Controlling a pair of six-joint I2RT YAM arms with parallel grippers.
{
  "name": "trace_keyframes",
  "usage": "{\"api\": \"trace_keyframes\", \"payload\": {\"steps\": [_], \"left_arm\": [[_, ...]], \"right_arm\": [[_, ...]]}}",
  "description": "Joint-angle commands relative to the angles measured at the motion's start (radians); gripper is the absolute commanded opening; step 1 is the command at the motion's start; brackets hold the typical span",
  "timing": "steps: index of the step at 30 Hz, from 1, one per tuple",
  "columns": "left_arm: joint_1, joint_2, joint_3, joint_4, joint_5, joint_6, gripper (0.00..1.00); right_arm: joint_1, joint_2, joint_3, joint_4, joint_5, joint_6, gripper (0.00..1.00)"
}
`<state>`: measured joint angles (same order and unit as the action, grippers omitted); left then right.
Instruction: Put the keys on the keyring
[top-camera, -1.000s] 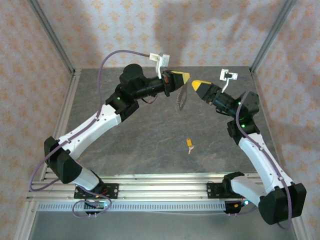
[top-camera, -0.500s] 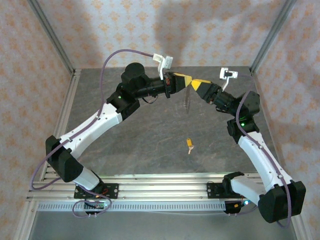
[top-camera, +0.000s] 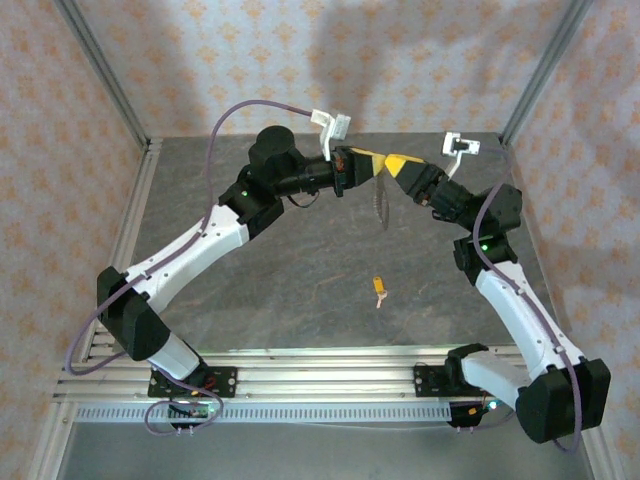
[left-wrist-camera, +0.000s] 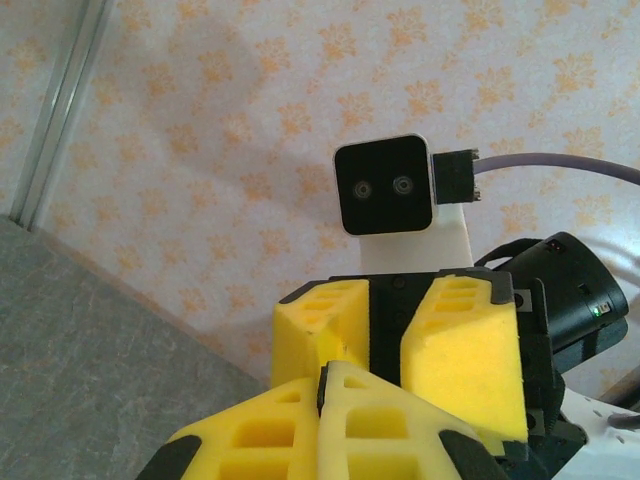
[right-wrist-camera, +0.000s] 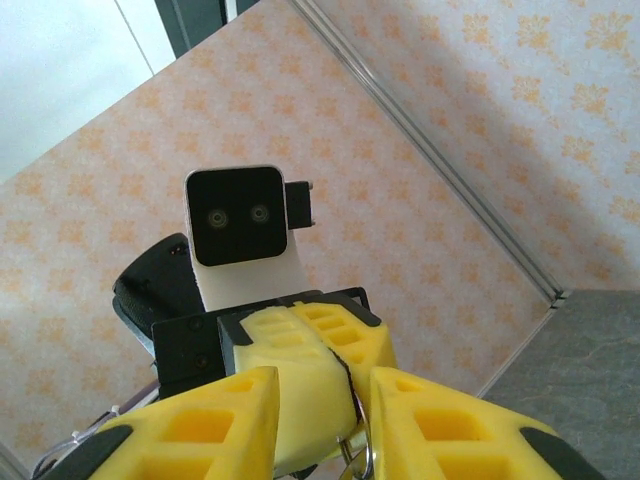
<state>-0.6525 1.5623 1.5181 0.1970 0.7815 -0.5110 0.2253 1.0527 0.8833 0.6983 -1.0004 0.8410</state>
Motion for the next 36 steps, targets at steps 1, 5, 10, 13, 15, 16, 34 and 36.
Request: {"api": "trace_keyframes", "payload": {"steps": [1, 5, 10, 13, 15, 16, 34, 36], "left_arm": [[0.004, 0.007, 0.026, 0.087, 0.006, -0.017, 0.0], [0.003, 0.004, -0.005, 0.139, -0.025, -0.07, 0.0], [0.003, 0.0, -0.031, 0.193, -0.039, -0.106, 0.0], [0.004, -0.001, -0.042, 0.215, -0.051, -0.117, 0.0], [0.003, 0.001, -0.042, 0.223, -0.049, -0.124, 0.0], [0.003, 0.004, -0.042, 0.228, -0.044, -0.127, 0.0], [-0.015, 0.031, -0.035, 0.244, -0.048, -0.14, 0.0], [-0.018, 0.032, -0.033, 0.243, -0.048, -0.139, 0.0]], "right_arm": [[0.007, 0.004, 0.028, 0.102, -0.037, 0.03, 0.28], [0.011, 0.002, 0.015, 0.099, -0.035, 0.026, 0.28], [0.012, -0.008, -0.004, 0.084, -0.016, 0.013, 0.28], [0.012, -0.011, -0.009, 0.087, -0.012, 0.015, 0.28], [0.011, -0.01, -0.009, 0.089, -0.01, 0.016, 0.28], [0.012, -0.01, -0.01, 0.09, -0.009, 0.018, 0.27], [0.031, 0.036, -0.003, 0.173, -0.01, 0.073, 0.18], [0.035, 0.039, 0.0, 0.174, -0.008, 0.072, 0.13]]}}
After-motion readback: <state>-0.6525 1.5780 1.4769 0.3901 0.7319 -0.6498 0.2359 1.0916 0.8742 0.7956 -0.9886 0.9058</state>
